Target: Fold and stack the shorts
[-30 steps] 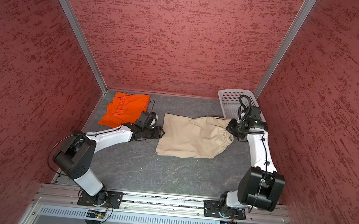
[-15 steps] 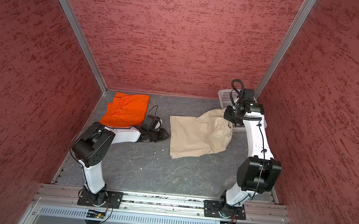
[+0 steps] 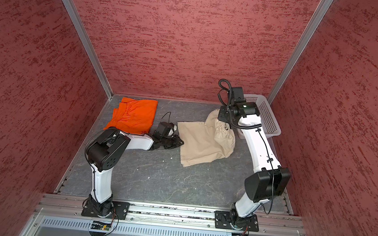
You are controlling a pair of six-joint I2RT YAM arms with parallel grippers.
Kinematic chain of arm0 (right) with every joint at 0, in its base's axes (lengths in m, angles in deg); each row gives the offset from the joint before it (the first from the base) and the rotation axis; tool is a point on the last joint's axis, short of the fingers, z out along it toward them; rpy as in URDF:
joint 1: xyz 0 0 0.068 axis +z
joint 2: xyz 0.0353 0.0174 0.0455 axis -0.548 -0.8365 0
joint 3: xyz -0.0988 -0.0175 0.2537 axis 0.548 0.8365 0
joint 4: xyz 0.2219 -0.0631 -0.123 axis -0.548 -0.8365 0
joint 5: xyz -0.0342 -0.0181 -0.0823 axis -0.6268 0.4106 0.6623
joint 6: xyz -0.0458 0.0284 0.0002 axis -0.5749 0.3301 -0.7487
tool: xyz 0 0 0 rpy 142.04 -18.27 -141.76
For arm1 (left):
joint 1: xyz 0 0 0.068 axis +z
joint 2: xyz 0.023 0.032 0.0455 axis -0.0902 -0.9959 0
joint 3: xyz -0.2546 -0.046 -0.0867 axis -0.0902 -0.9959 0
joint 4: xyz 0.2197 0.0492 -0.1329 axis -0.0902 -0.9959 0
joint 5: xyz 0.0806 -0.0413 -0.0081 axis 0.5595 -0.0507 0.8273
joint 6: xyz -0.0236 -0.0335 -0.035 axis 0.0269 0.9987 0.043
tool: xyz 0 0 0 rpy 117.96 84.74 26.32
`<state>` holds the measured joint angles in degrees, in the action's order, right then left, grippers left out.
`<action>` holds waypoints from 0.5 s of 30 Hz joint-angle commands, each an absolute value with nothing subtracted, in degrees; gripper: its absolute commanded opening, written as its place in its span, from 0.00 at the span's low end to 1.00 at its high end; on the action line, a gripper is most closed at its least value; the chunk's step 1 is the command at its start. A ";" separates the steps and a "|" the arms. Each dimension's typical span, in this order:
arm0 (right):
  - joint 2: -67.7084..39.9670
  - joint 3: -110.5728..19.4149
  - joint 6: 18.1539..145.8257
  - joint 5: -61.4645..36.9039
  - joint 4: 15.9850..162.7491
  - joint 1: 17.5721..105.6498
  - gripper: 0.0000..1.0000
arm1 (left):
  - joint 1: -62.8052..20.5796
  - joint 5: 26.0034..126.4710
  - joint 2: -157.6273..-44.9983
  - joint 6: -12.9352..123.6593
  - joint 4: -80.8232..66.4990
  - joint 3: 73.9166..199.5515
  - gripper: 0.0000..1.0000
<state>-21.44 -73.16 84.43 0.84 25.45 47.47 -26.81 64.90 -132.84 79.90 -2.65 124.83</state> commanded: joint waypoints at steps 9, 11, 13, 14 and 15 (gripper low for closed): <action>-31.87 -74.40 89.86 9.33 28.04 59.14 0.13 | -27.01 65.78 -134.83 80.44 -3.65 124.76 0.26; -33.91 -73.37 90.09 7.94 30.15 60.69 0.14 | -26.84 65.83 -134.49 80.58 -3.65 124.74 0.27; -36.08 -72.30 90.47 6.04 32.67 62.01 0.14 | -26.69 65.94 -133.93 80.73 -3.58 124.53 0.28; -37.29 -71.83 90.69 4.96 33.83 62.84 0.15 | -26.56 66.07 -133.59 80.76 -3.64 124.33 0.28; -38.53 -71.64 90.94 4.20 34.62 63.39 0.16 | -26.44 66.18 -133.29 80.91 -3.65 124.09 0.29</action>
<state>-36.59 -72.73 88.93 5.80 30.08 61.74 -26.75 64.92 -132.88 80.56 -2.30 124.83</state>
